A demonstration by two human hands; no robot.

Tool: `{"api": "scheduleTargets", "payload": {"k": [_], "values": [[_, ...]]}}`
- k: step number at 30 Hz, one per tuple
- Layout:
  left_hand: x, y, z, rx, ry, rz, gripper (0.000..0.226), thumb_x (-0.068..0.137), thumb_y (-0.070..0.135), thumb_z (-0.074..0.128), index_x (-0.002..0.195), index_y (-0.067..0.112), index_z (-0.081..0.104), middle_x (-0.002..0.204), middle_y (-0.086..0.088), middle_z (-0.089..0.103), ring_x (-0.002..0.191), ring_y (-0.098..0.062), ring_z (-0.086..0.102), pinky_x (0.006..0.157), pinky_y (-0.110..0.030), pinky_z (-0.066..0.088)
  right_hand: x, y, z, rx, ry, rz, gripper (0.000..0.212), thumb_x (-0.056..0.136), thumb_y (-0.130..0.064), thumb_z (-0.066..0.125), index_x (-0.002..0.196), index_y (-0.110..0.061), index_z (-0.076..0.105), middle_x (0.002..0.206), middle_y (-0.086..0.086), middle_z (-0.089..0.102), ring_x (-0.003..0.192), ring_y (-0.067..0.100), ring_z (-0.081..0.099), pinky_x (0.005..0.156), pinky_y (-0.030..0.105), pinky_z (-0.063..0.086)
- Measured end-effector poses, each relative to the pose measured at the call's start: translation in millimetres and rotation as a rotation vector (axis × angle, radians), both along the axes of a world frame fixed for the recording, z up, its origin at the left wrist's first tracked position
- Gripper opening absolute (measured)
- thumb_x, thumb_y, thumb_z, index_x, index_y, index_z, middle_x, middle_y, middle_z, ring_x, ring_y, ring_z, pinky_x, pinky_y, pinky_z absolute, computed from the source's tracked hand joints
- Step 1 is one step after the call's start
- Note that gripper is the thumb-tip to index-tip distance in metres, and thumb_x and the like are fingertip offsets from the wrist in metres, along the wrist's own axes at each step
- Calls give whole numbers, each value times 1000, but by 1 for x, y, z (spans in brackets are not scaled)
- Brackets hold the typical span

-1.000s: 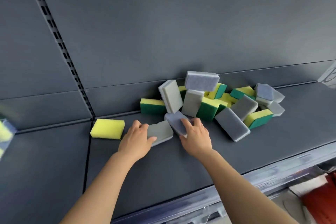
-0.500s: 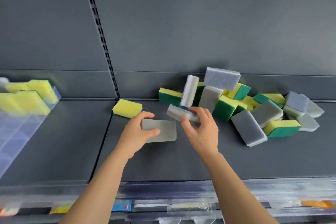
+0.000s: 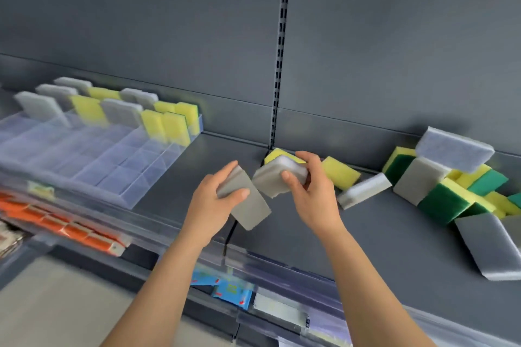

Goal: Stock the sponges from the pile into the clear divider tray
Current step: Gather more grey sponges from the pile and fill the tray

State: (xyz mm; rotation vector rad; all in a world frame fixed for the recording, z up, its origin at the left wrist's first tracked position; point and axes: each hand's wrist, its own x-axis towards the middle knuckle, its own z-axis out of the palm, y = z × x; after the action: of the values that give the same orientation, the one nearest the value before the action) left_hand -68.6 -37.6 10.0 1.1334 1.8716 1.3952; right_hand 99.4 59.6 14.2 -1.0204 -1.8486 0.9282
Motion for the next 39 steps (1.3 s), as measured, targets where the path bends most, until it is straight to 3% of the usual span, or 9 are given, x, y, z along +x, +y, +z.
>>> {"api": "scheduleTargets", "payload": {"k": [3, 6, 8, 11, 16, 20, 25, 32, 39], "values": [[-29, -28, 4, -31, 62, 56, 58, 89, 19, 60, 138, 40, 37, 116, 4, 47, 99, -5, 50, 74, -15, 40, -37, -16, 1, -3, -16, 96, 33, 90, -20, 60, 119, -22, 44, 88, -18, 50, 66, 11, 45, 65, 27, 41], [-63, -60, 6, -29, 57, 99, 58, 91, 18, 57, 138, 42, 34, 121, 6, 43, 107, -10, 47, 79, -21, 40, -75, -38, 7, -3, 2, 163, 26, 89, -20, 61, 109, -23, 46, 94, -17, 53, 74, 12, 51, 67, 23, 43], [-88, -83, 7, -5, 42, 139, 54, 89, 19, 61, 131, 44, 37, 121, 7, 46, 105, -10, 51, 79, -24, 43, -102, -55, 12, 7, 9, 194, 21, 89, -25, 61, 105, -27, 48, 90, -15, 55, 72, 5, 50, 63, 15, 40], [-126, -117, 9, 52, 14, 198, 41, 84, 19, 67, 112, 37, 43, 110, 5, 54, 93, -11, 56, 69, -27, 47, -144, -82, 16, 30, 15, 223, 18, 89, -31, 60, 106, -32, 53, 93, -11, 58, 78, 3, 50, 66, 15, 37], [-192, -171, 7, 85, 5, 197, 29, 72, 29, 72, 94, 42, 58, 100, 9, 62, 92, -12, 59, 81, -38, 52, -218, -125, 13, 43, 27, 231, 22, 86, -37, 63, 108, -37, 58, 95, -7, 59, 88, 9, 53, 75, 22, 41], [-245, -207, 0, 97, 40, 249, 35, 77, 21, 72, 98, 48, 62, 110, 5, 61, 98, -11, 59, 85, -39, 51, -275, -159, 8, 38, 46, 261, 22, 86, -34, 64, 108, -34, 60, 92, -20, 57, 88, 14, 54, 75, 26, 44], [-304, -238, -1, 61, 113, 274, 37, 83, 21, 68, 102, 51, 59, 117, 5, 58, 104, -11, 56, 87, -33, 48, -334, -182, 4, 26, 38, 308, 26, 86, -35, 64, 111, -31, 60, 97, -7, 62, 87, 12, 53, 75, 25, 43], [-375, -249, 0, 55, 109, 326, 37, 84, 20, 67, 102, 51, 59, 114, 4, 57, 102, -11, 55, 87, -35, 48, -410, -184, 3, 29, 14, 341, 26, 85, -34, 65, 111, -29, 60, 96, -9, 61, 89, 15, 53, 76, 32, 48], [-451, -230, 4, 45, 120, 352, 33, 86, 16, 64, 110, 38, 61, 110, 7, 55, 97, -5, 53, 78, -19, 42, -496, -158, 2, 25, 14, 371, 26, 85, -33, 66, 110, -29, 61, 94, -7, 62, 87, 16, 54, 77, 32, 48]]}}
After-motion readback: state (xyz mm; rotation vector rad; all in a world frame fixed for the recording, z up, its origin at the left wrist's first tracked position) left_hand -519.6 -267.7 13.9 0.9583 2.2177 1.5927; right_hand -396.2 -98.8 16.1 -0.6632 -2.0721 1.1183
